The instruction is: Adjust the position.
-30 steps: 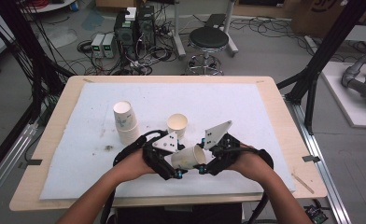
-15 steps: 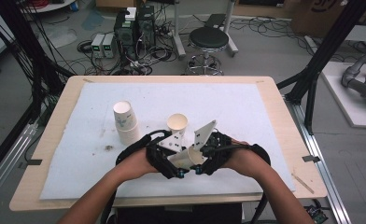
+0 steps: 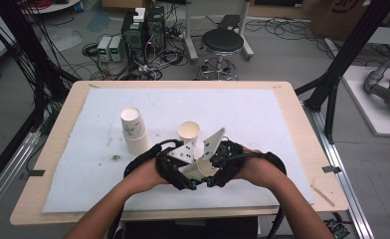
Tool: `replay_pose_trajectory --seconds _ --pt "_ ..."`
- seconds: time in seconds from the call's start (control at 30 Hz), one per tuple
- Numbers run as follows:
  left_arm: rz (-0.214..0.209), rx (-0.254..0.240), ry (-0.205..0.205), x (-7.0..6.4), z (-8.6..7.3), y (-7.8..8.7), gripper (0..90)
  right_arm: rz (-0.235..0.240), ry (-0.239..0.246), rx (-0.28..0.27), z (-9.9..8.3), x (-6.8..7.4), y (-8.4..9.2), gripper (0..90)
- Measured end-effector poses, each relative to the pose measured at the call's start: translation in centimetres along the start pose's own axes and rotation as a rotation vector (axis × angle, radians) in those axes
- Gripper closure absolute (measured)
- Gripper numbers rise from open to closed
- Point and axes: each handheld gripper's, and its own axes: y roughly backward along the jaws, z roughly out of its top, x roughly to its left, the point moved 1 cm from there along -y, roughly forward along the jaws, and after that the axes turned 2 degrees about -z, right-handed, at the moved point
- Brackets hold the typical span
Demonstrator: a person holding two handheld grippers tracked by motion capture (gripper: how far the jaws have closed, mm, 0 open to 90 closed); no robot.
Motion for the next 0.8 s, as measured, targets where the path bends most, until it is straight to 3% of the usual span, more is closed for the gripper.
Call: replay_pose_trajectory --seconds 0.13,0.37,0.47,0.6,0.8 --pt "0.007 -0.057 0.033 0.0 -0.7 0.1 35.8 -0.015 -0.032 -0.094 -0.3 -0.2 0.4 21.2" --pt "0.044 -0.166 0.120 0.3 -2.8 0.5 34.3 -0.049 -0.148 -0.333 -2.4 -0.1 2.2 20.2" --pt "0.073 -0.206 0.145 0.4 -3.6 0.7 34.0 -0.092 -0.224 -0.431 -4.5 0.1 2.9 20.2" --pt "0.134 -0.295 0.186 0.4 -4.6 1.5 34.0 -0.150 -0.313 -0.506 -6.9 0.5 3.2 20.2" --pt "0.234 -0.411 0.192 0.3 -5.7 2.8 34.0 -0.282 -0.454 -0.614 -11.2 1.2 2.8 20.3"
